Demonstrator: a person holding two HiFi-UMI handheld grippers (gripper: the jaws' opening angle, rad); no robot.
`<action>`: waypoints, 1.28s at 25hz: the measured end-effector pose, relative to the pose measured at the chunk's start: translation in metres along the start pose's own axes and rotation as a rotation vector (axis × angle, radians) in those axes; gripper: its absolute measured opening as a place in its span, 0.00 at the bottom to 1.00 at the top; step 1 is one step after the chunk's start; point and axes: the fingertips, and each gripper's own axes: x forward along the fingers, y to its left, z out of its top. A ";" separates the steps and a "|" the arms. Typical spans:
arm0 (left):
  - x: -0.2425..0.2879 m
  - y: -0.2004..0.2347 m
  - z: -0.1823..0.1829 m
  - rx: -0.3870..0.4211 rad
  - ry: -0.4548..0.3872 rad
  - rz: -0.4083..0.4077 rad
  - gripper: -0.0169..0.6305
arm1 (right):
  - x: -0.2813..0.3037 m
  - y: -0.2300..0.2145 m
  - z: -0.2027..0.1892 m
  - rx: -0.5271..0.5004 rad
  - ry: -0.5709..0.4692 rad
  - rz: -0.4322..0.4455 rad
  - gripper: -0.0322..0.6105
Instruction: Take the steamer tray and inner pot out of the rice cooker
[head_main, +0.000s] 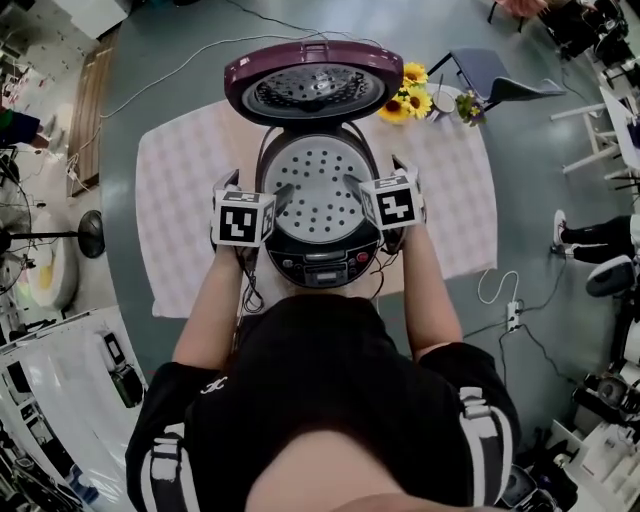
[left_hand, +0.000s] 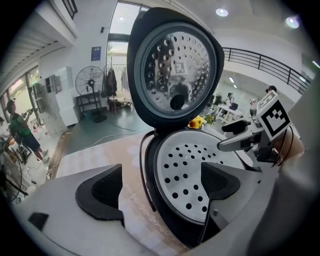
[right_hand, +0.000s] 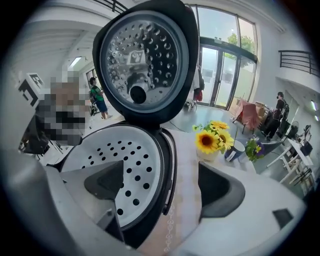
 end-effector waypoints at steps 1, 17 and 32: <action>0.005 0.001 -0.002 0.005 0.015 0.000 0.76 | 0.004 -0.002 -0.002 -0.002 0.013 -0.001 0.75; 0.051 0.015 -0.039 0.082 0.179 0.062 0.75 | 0.038 -0.025 -0.017 -0.108 0.143 -0.133 0.72; 0.041 0.020 -0.034 0.100 0.154 0.170 0.50 | 0.028 -0.004 -0.016 -0.157 0.160 -0.159 0.39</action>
